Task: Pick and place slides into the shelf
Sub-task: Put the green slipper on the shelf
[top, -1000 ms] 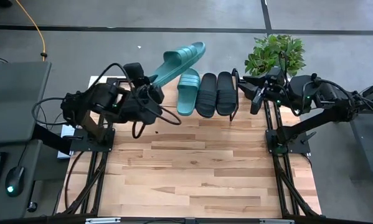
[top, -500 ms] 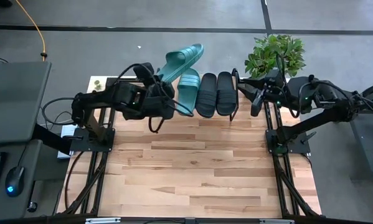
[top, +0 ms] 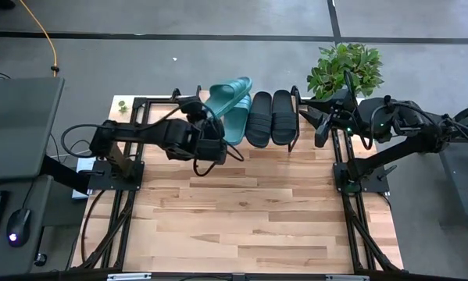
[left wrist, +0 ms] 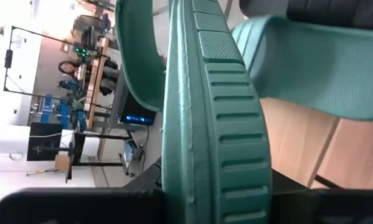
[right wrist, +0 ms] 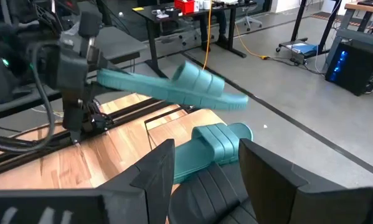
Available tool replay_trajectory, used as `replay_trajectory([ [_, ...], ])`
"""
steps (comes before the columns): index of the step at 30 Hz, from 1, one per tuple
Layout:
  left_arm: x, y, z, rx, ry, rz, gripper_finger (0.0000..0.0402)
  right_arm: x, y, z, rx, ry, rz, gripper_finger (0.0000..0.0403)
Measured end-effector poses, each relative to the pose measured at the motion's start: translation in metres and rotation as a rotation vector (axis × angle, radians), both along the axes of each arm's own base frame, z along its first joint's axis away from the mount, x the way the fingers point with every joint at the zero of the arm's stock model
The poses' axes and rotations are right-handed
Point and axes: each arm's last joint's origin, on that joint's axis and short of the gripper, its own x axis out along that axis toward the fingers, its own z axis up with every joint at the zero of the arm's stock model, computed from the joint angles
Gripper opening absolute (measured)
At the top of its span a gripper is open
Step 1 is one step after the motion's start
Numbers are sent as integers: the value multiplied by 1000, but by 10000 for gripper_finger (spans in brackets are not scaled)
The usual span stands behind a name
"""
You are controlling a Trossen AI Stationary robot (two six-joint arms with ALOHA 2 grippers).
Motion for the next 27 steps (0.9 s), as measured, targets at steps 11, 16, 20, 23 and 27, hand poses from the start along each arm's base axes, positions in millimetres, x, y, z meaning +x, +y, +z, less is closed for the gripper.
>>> replay_trajectory([
  [11,-7,32,-18,-59,-2,134,69,0,0,-1,5,5,-3,170],
  [16,-11,43,-19,-79,-13,175,69,-1,0,-1,7,5,-4,170],
  [20,-12,49,-19,-82,-14,195,69,-1,0,-1,22,-3,-9,170],
  [23,-13,53,-20,-106,-13,203,69,0,0,-1,22,-3,-9,170],
  [27,-13,56,-21,-151,-17,208,69,-1,0,-1,21,-3,-9,170],
])
